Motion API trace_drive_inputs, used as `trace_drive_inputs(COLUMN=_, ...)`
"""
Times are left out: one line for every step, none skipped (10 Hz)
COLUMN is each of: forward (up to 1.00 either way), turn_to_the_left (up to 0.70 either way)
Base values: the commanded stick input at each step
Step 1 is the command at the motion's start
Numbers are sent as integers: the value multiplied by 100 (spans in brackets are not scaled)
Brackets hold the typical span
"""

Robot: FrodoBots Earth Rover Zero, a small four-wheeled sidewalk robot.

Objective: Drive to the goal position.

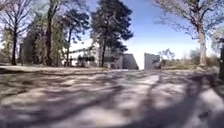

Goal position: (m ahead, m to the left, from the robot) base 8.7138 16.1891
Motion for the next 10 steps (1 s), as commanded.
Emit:
trace_drive_inputs(forward=100, turn_to_the_left=0)
trace_drive_inputs(forward=100, turn_to_the_left=0)
trace_drive_inputs(forward=100, turn_to_the_left=0)
trace_drive_inputs(forward=100, turn_to_the_left=0)
trace_drive_inputs(forward=100, turn_to_the_left=0)
trace_drive_inputs(forward=100, turn_to_the_left=0)
trace_drive_inputs(forward=100, turn_to_the_left=6)
trace_drive_inputs(forward=100, turn_to_the_left=22)
trace_drive_inputs(forward=100, turn_to_the_left=40)
trace_drive_inputs(forward=100, turn_to_the_left=40)
